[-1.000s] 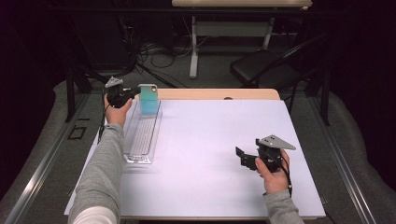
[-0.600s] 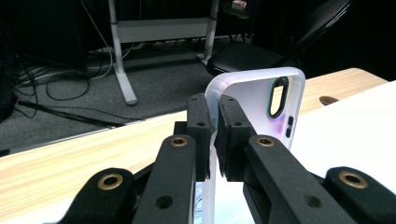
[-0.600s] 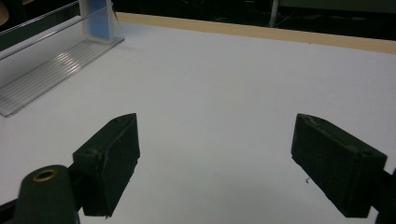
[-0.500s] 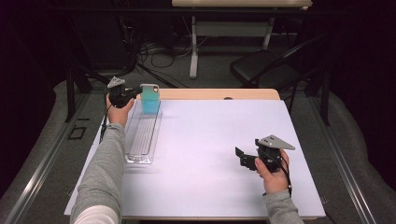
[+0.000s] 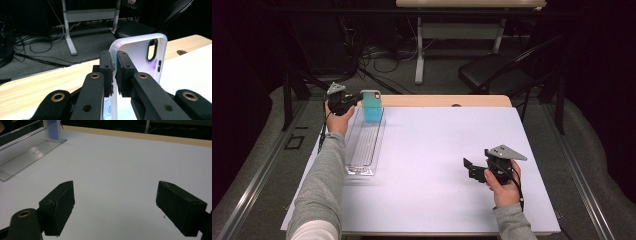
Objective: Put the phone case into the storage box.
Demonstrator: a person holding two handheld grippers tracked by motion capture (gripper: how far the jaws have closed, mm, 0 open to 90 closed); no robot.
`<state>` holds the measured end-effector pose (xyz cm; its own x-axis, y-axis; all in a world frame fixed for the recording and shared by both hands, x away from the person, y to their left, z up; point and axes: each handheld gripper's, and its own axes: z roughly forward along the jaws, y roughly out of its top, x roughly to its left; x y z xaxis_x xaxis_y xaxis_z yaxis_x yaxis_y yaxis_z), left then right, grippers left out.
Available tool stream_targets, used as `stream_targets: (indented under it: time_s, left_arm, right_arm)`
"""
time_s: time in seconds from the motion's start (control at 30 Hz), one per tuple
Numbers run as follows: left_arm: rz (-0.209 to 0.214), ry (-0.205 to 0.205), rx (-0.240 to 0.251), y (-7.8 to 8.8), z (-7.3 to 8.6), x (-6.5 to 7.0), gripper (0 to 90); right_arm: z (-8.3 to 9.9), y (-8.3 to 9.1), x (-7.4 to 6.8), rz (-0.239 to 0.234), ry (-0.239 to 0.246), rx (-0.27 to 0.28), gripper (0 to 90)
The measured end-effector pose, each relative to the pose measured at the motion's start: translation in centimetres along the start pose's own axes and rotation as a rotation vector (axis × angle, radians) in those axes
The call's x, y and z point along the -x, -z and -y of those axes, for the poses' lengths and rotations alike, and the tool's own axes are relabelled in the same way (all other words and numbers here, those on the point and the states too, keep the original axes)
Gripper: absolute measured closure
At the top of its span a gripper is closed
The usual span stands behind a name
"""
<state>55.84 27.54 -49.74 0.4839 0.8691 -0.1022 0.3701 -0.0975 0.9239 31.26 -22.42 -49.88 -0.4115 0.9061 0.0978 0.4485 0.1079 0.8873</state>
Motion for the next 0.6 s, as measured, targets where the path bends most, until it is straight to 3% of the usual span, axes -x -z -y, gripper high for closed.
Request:
stream_targets:
  time_s: [0.6]
  left_arm:
    - [-0.044, 0.018, -0.021, -0.32, 0.25, -0.12, 78.1]
  right_arm:
    - [0.03, -0.02, 0.05, -0.002, -0.005, -0.002, 15.0]
